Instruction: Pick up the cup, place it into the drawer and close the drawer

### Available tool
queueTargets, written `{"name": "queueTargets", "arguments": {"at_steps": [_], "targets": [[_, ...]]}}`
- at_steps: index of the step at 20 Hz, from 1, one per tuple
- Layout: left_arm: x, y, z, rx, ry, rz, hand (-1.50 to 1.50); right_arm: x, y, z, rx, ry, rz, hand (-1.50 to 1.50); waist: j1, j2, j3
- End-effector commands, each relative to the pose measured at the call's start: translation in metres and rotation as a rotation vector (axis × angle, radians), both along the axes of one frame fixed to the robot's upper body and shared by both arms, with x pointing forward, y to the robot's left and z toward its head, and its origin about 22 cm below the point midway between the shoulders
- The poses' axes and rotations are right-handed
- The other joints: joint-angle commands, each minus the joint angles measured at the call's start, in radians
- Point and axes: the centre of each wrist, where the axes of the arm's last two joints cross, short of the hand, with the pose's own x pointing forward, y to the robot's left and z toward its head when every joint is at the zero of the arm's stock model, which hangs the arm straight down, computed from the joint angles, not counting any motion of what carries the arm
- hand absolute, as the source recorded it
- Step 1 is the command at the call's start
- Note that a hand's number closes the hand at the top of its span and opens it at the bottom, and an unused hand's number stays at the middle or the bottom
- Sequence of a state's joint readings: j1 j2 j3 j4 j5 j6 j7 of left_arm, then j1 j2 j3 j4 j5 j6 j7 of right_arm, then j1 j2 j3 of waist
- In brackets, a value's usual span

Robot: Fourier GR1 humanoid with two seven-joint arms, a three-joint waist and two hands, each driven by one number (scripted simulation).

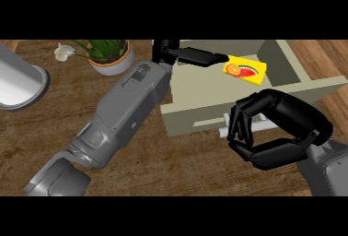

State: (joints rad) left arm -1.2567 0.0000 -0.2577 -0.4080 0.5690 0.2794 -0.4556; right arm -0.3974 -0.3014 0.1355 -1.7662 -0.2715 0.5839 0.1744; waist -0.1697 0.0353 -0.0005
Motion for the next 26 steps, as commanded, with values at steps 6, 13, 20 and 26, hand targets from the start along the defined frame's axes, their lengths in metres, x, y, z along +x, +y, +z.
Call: {"name": "queueTargets", "arguments": {"at_steps": [6, 13, 20, 26], "targets": [[-0.001, 0.004, -0.011, -0.065, 0.012, 0.05, -1.5, -0.013, 0.0, -0.002, -0.444, -0.132, -0.136, -1.5, 0.095, -0.021, 0.001], [0.005, 0.029, -0.009, -0.148, 0.008, 0.03, -1.5, 0.004, -0.004, -0.095, -0.579, -0.019, -0.236, -1.5, 0.183, -0.028, 0.001], [-0.005, 0.05, -0.037, -0.187, -0.012, 0.044, -1.5, 0.035, 0.016, -0.164, -0.738, 0.017, -0.191, 1.5, 0.231, -0.028, 0.002], [-0.008, 0.082, -0.043, -0.193, 0.011, 0.025, -1.5, 0.084, -0.02, -0.156, -0.616, -0.027, -0.314, 1.5, 0.26, -0.022, 0.004]]}}
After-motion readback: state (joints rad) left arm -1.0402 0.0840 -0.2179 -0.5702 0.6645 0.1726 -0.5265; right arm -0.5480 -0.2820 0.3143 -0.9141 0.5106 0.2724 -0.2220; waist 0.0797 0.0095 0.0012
